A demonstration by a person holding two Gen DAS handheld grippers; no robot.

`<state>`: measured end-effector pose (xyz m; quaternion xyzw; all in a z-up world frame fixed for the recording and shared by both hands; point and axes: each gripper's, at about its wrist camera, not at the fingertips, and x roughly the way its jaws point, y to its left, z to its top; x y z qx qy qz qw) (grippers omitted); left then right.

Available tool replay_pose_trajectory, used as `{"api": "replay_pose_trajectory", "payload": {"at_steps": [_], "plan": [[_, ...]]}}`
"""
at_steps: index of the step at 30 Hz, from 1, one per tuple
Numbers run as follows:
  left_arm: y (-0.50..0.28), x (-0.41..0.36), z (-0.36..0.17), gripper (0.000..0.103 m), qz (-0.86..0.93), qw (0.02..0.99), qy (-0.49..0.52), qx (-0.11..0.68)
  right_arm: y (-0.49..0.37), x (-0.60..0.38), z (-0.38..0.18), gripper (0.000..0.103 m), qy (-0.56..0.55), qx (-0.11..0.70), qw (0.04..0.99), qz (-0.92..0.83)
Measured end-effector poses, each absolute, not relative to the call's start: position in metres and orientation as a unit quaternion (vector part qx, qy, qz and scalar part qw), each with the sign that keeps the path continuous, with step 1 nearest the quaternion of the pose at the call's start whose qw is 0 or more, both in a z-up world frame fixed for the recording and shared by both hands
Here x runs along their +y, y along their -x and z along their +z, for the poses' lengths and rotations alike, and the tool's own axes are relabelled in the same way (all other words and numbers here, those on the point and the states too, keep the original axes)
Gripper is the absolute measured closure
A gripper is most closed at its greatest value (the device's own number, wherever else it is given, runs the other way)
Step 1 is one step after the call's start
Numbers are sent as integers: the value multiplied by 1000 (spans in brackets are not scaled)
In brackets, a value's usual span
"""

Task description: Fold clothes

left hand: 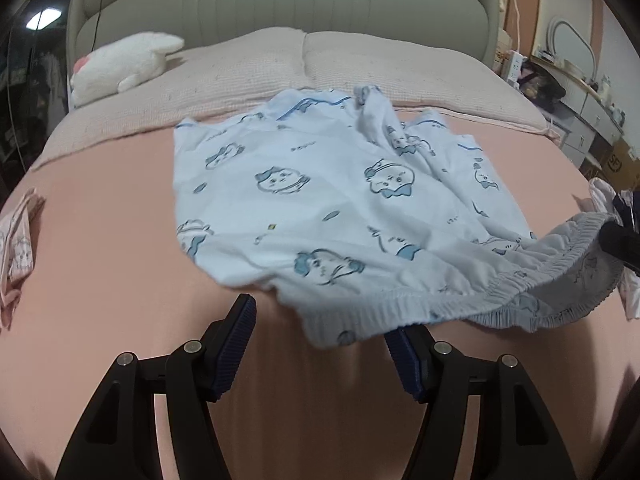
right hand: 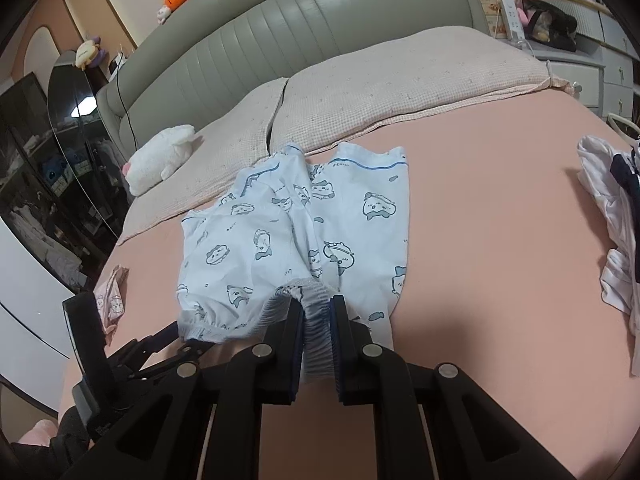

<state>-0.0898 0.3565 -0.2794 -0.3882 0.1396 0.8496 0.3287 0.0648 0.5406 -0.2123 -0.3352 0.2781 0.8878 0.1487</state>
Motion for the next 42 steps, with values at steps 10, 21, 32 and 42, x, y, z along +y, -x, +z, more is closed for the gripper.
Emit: {"api": "replay_pose_trajectory", "payload": {"at_steps": [10,21,32,42], "plan": [[108,364,-265,83,870,307,372,106,-62,543,-223,93,354,290,147,877],[111,356,-252,89,871,299,366,137,-58,542,-248,77,405,263,189,855],[104,353,-229,89,882,249,321,240,-58,516,-259,86,455,203,202,843],[73,325,-193,89,887,220,293,282,-57,490,-229,86,444,106,209,865]]}}
